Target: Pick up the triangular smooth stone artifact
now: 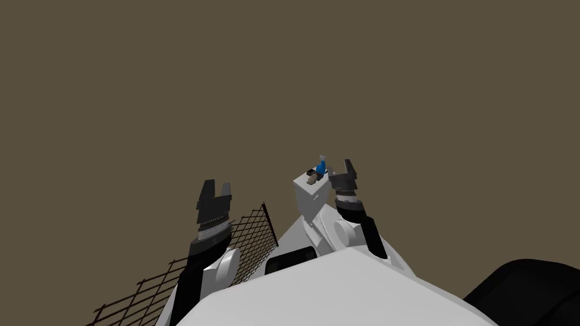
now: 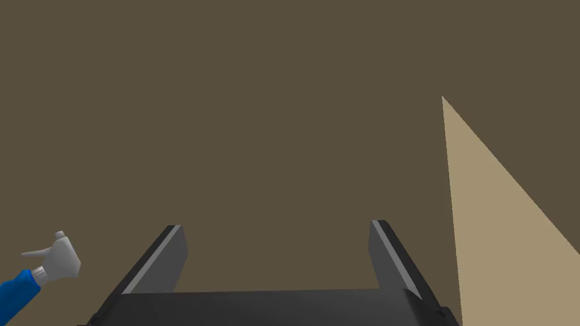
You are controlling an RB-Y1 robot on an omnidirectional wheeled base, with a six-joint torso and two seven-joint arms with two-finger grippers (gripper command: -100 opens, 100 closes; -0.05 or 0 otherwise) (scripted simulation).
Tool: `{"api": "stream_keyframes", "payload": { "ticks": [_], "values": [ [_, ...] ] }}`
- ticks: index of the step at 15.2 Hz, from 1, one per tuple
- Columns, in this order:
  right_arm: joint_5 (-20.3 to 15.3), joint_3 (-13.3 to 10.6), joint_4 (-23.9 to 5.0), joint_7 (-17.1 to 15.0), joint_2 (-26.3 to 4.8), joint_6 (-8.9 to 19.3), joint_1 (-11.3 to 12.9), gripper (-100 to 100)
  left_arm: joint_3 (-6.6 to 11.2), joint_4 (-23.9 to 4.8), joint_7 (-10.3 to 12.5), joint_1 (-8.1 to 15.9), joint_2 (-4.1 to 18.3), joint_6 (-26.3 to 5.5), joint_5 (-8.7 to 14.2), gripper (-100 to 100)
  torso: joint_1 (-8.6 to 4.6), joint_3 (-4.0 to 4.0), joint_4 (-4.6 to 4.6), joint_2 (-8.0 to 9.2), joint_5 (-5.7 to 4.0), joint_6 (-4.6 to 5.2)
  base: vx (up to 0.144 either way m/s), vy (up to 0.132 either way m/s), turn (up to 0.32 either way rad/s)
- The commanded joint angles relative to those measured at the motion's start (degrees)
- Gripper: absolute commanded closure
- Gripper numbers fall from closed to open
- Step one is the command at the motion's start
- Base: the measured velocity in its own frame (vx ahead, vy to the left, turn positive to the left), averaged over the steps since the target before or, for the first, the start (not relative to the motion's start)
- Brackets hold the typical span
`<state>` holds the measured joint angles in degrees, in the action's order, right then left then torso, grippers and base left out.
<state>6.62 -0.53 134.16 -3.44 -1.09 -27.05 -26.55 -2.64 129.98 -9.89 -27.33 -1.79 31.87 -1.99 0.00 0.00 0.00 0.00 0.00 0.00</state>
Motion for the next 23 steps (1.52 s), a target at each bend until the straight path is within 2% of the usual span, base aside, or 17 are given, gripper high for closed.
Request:
{"api": "stream_keyframes", "payload": {
  "ticks": [1,2,6,7,8,9,10,11,12,13,14,16,17,19,20,22,23],
  "values": [
    [-0.54,0.90,-0.78,-1.68,-2.66,2.00,1.12,-100,0.00,0.00,0.00,0.00,0.00,0.00,0.00,0,0.00,0.00,0.00,0.00,0.00,0.00,0.000,0.001,0.042],
    [-0.54,0.90,-0.78,-1.68,-2.66,2.00,1.12,-100,0.00,0.00,0.00,0.00,0.00,0.00,0.00,0,-0.01,0.00,0.00,-0.01,0.00,-0.01,0.000,0.000,0.049],
    [-1.86,3.11,-2.67,-5.81,-6.04,6.93,3.85,-100,0.00,0.00,0.00,0.00,0.00,0.00,0.00,0,-0.03,-0.01,-0.01,-0.02,-0.01,-0.01,0.000,-0.001,0.057],
    [-1.86,3.11,-2.67,-5.81,-6.04,6.93,3.85,-100,0.00,0.00,0.00,0.00,0.00,0.00,0.00,0,-0.03,-0.02,-0.01,-0.03,-0.01,-0.02,0.000,-0.001,0.045],
    [-2.45,4.10,-3.52,-7.66,-7.10,9.15,5.08,-100,0.00,0.00,0.00,0.00,0.00,0.00,0.00,0,-0.03,-0.02,-0.01,-0.03,-0.01,-0.01,-0.001,0.001,0.054],
    [-2.45,4.10,-3.52,-7.66,-7.10,9.15,5.08,-100,0.00,0.00,0.00,0.00,0.00,0.00,0.00,0,-0.03,-0.02,-0.01,-0.03,0.00,-0.01,0.000,0.000,0.054],
    [-3.11,5.21,-4.47,-9.71,-8.12,11.35,6.46,-100,0.00,0.00,0.00,0.00,0.00,0.00,0.00,0,-0.02,-0.02,-0.01,-0.03,-0.01,-0.01,-0.001,0.002,0.087],
    [-3.11,5.21,-4.47,-9.73,-8.12,11.64,6.46,-100,0.00,0.00,0.00,0.00,0.00,0.00,0.00,0,-0.02,-0.02,-0.01,-0.03,0.00,-0.02,-0.001,0.000,0.064],
    [-3.83,6.42,-5.50,-11.66,-9.10,13.51,7.97,-100,0.00,0.00,0.00,0.00,0.00,0.00,0.00,0,-0.02,-0.02,-0.01,-0.03,0.00,-0.01,-0.001,0.002,0.071],
    [-3.83,6.42,-5.50,-12.01,-9.10,14.37,7.97,-100,0.00,0.00,0.00,0.00,0.00,0.00,0.00,0,-0.02,-0.02,-0.01,-0.03,0.00,-0.02,-0.001,0.001,0.059],
    [-4.62,7.74,-6.62,-13.73,-10.04,15.91,9.60,-100,0.00,0.00,0.00,0.00,0.00,0.00,0.00,0,-0.02,-0.02,-0.01,-0.03,0.00,-0.01,-0.001,0.003,0.087],
    [-4.62,7.74,-6.62,-14.47,-10.04,17.34,9.60,-100,0.00,0.00,0.00,0.00,0.00,0.00,0.00,0,-0.01,-0.02,-0.01,-0.04,0.00,-0.02,-0.001,0.001,0.048],
    [-5.46,9.15,-7.82,-16.66,-10.94,19.23,11.35,-100,0.00,0.00,0.00,0.00,0.00,0.00,0.00,0,-0.01,-0.02,-0.01,-0.03,0.00,0.00,-0.001,0.003,0.048],
    [-5.46,9.15,-7.82,-17.10,-10.94,20.52,11.35,-100,0.00,0.00,0.00,0.00,0.00,0.00,0.00,0,-0.01,-0.02,-0.01,-0.03,0.00,-0.01,-0.001,0.002,0.054],
    [-6.35,10.64,-9.09,-19.49,-11.80,22.43,13.21,-100,0.00,0.00,0.00,0.00,0.00,0.00,0.00,0,-0.01,-0.01,-0.01,-0.02,0.00,0.00,-0.001,0.003,0.069],
    [-6.35,10.64,-9.09,-19.90,-11.80,23.91,13.21,-100,0.00,0.00,0.00,0.00,0.00,0.00,0.00,0,-0.01,-0.02,-0.01,-0.03,0.00,-0.02,-0.001,0.001,0.055],
    [-7.28,12.21,-10.42,-22.23,-12.62,25.78,15.16,-100,0.00,0.00,0.00,0.00,0.00,0.00,0.00,0,-0.01,-0.01,-0.01,-0.02,0.00,0.00,-0.002,0.003,0.066]
  ]
}}
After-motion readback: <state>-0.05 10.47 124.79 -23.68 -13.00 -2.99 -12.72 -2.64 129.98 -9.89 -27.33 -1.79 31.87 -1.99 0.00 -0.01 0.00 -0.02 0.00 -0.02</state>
